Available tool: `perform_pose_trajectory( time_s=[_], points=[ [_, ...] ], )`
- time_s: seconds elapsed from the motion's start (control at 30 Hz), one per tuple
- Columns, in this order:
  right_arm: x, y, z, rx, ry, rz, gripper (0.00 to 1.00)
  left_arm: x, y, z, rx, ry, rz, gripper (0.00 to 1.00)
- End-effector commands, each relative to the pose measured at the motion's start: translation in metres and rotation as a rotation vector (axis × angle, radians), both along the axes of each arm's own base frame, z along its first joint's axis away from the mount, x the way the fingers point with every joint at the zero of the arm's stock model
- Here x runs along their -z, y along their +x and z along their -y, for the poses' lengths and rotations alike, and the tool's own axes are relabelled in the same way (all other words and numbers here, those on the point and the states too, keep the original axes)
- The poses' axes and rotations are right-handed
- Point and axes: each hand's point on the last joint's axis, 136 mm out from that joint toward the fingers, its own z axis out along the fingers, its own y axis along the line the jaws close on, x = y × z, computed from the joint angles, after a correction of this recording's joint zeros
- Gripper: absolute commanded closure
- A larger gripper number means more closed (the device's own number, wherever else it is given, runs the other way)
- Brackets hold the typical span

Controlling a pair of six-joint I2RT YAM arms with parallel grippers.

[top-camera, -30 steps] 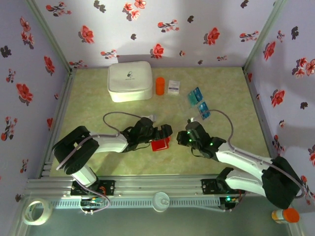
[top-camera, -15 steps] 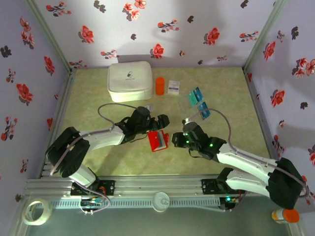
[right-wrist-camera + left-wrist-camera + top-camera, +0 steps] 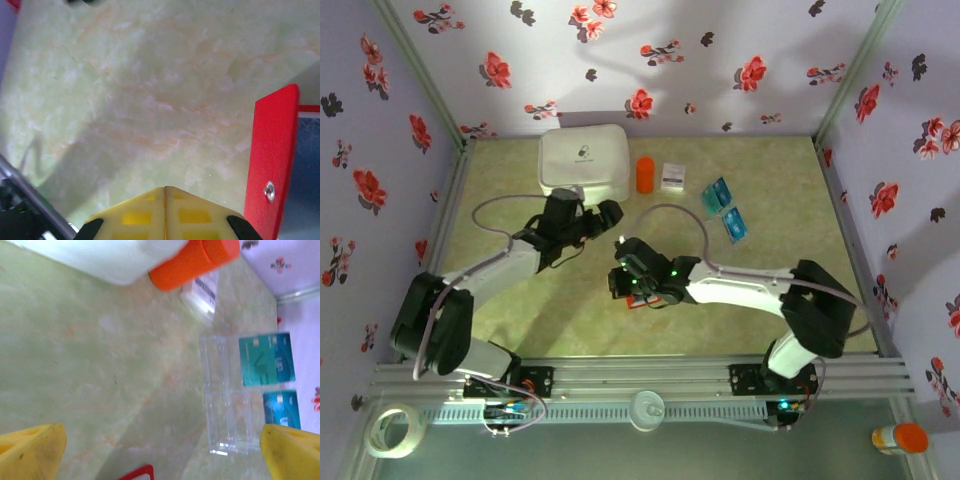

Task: Put the credit cards into the card holder

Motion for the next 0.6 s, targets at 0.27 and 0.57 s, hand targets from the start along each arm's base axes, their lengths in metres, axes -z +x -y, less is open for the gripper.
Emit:
perform_pose_trajectory(
  time_s=[0.27, 0.57],
  points=[
    [0.039, 0.023, 0.051, 0.112, -0.124, -0.019, 0.95, 0.026, -0.031, -0.024, 0.067, 0.105, -0.089, 0.00],
    [0.060, 0.022, 0.083, 0.208, -0.108, -0.043, 0.95, 0.049, -0.067, -0.016, 0.176, 0.148, -0.143, 0.00]
  ],
)
